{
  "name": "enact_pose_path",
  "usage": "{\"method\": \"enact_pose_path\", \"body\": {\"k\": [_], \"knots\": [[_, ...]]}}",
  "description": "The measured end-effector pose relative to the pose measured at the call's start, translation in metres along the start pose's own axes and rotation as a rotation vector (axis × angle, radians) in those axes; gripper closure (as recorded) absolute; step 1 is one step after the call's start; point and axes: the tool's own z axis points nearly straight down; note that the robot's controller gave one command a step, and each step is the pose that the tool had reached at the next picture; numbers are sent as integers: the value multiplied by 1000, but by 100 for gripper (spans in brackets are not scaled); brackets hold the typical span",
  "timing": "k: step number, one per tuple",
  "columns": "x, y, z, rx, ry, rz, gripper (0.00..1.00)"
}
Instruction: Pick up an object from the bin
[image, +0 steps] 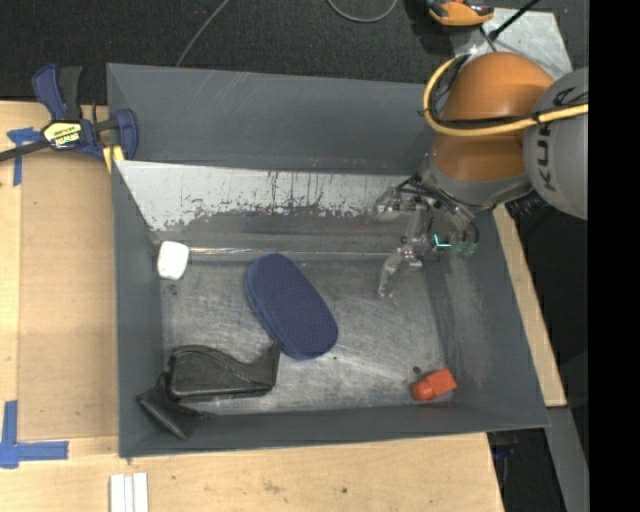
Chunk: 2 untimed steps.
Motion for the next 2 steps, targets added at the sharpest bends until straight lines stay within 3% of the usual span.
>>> {"method": "enact_pose_path", "body": {"k": [1,2], "knots": [[30,68,91,2,-14,96,0],[52,117,75,3,-12,-838,0]]}}
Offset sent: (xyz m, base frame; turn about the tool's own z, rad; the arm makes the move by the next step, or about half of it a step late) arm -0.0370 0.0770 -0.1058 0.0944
